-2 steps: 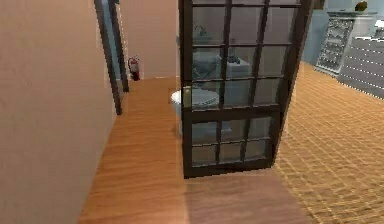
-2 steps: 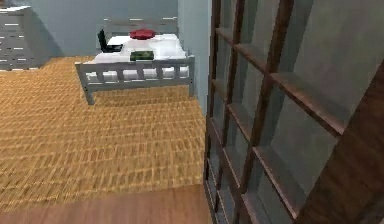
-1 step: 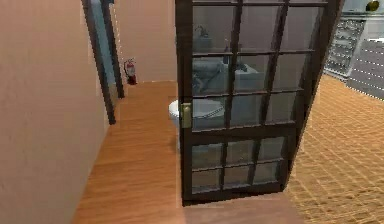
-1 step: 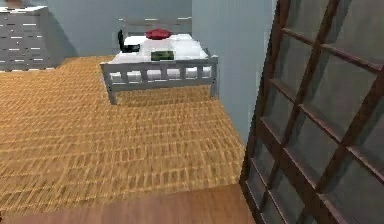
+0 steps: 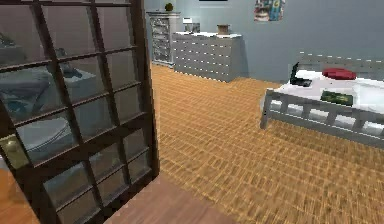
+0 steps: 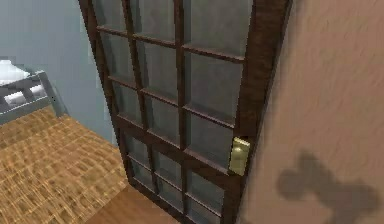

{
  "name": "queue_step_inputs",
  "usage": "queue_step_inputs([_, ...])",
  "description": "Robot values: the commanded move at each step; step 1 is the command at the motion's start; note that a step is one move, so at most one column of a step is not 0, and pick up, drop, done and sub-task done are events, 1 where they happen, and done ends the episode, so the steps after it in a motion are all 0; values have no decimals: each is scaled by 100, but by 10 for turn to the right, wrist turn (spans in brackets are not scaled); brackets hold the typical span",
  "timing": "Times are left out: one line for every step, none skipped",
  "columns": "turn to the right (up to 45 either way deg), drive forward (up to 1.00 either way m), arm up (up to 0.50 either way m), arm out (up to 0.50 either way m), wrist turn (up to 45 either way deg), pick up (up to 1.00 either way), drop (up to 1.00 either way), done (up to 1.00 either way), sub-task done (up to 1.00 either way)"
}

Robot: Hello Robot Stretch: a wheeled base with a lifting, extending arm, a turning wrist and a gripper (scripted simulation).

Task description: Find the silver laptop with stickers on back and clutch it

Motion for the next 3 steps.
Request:
queue_step_inputs([120, 0, 0, 0, 0, 0, 0, 0, 0])
queue_step_inputs([0, 100, 0, 0, 0, 0, 0, 0, 0])
queue_step_inputs([0, 40, 0, 0, 0, 0, 0, 0, 0])
